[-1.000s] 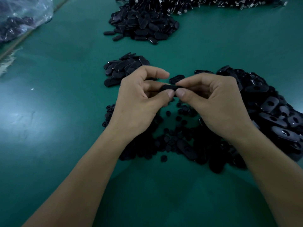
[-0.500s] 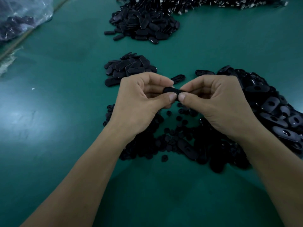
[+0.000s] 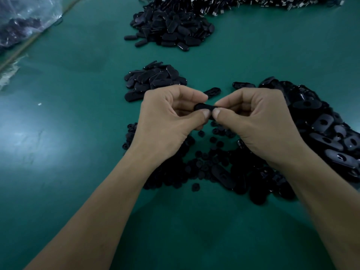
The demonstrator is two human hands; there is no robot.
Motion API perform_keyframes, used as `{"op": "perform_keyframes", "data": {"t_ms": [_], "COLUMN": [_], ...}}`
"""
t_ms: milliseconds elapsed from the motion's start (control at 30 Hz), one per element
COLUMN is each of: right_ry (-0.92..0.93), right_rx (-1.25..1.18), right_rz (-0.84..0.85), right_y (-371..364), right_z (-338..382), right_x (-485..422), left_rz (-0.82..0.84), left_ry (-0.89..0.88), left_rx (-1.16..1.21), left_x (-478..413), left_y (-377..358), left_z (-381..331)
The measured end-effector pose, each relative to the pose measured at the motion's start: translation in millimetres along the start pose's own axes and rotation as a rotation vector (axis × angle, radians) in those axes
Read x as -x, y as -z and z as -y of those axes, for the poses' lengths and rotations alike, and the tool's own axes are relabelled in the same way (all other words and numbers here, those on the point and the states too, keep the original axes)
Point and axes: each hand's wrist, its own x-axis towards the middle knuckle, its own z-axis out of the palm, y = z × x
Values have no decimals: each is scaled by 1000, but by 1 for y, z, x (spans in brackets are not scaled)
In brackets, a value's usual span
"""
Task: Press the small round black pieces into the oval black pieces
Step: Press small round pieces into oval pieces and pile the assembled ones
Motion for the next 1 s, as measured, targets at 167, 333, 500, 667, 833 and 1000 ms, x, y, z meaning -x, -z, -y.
{"op": "perform_keyframes", "data": {"t_ms": [167, 333, 500, 667, 833, 1000], "right_ry": [41, -11, -258, -228, -192, -262], "right_rx": [158, 771, 983, 956, 937, 1020], "right_rz": [-34, -106, -23, -32, -40, -83], "right_y": [-4, 13, 18, 19, 18, 21], "right_z": [-1, -7, -8, -7, -7, -2], "right_x": [2, 0, 1, 1, 1, 3], "left_rz": [-112, -307, -405, -358, -354, -345], "left_ry": [-19, -18, 6, 74, 48, 41], "left_rx": [-146, -207, -359, -489, -572, -695], "left_x": [-4, -22, -54, -70, -70, -72], "left_y": [0, 14, 36, 41, 36, 32], "left_z": [0, 1, 7, 24, 34, 33]}}
